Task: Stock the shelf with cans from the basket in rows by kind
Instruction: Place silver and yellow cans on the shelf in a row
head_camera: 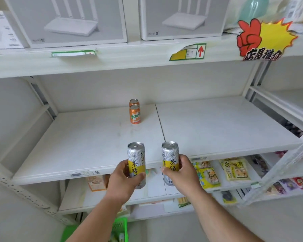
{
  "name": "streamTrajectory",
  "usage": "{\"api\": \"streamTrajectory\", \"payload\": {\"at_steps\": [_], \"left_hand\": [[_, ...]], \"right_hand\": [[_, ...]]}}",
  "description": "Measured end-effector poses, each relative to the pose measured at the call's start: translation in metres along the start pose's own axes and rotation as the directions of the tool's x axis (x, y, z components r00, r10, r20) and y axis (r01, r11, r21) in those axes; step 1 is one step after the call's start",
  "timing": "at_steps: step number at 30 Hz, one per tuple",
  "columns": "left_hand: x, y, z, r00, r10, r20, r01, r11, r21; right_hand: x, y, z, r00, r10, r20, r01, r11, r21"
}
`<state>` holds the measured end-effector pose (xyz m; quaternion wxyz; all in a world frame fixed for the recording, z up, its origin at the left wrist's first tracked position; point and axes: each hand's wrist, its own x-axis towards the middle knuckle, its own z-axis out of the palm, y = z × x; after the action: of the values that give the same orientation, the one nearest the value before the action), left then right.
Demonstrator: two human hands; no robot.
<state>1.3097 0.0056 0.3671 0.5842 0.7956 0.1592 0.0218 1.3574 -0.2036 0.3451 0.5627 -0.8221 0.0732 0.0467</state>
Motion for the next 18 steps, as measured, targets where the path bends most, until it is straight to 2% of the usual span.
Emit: {"api": "streamTrajectory", "payload": {"at_steps": [11,18], "left_hand": [[0.078,0.019,0.069,0.998,-0.017,0.054,0.021,0.997,-0.074],[0.129,0.015,0.099,0.991,0.041,0.124,-0.031,0.996,-0.083]], "right_hand": [[0.098,0.028,-0.052,0.994,0.071,-0.079,-0.072,0.997,-0.017],[0.148,0.035,-0.061,0.984,0.099,-0.147,-0.102,0.995,-0.01]]}}
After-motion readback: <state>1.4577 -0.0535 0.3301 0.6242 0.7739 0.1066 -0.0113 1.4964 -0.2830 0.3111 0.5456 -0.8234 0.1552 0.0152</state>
